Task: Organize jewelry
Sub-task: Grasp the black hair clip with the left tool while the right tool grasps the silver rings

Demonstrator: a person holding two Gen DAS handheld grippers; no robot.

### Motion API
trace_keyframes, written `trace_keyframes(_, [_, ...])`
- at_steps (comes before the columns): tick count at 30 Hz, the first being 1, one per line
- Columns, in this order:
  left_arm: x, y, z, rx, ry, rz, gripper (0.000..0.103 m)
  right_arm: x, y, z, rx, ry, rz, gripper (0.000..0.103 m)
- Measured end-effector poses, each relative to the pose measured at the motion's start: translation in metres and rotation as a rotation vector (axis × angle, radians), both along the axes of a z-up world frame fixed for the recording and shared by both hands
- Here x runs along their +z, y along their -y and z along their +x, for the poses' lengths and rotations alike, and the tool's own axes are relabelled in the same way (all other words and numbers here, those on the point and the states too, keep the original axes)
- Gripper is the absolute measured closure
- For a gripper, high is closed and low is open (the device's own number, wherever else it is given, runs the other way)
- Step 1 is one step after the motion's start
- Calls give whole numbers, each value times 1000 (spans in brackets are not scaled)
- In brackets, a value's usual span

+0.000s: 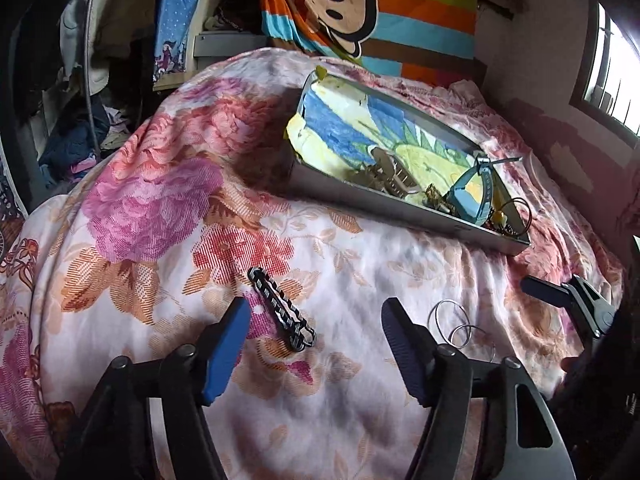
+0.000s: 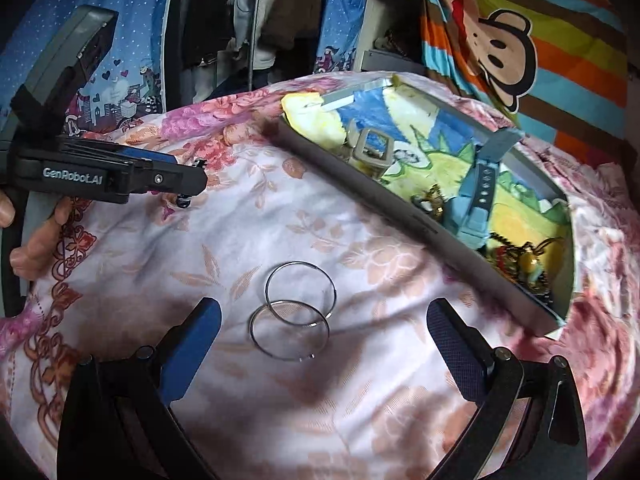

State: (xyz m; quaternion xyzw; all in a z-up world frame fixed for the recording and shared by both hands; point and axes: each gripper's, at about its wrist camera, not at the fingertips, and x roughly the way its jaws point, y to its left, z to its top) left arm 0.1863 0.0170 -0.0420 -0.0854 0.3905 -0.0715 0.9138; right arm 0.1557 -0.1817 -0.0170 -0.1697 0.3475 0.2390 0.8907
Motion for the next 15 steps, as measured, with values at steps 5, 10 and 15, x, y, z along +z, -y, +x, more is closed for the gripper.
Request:
trace_keyframes(5, [-8,-6,7,10,-60,-38,44,-7,-4,6,29,-46,7,30])
trace_keyframes(10, [-15,-9,10,17,-91,-57,48,-15,-7,16,44,-83,19,44])
trace_keyframes(15, [-18,-4,10,-6,-107,-57,58,-24,-5,18,53,-115,49,50])
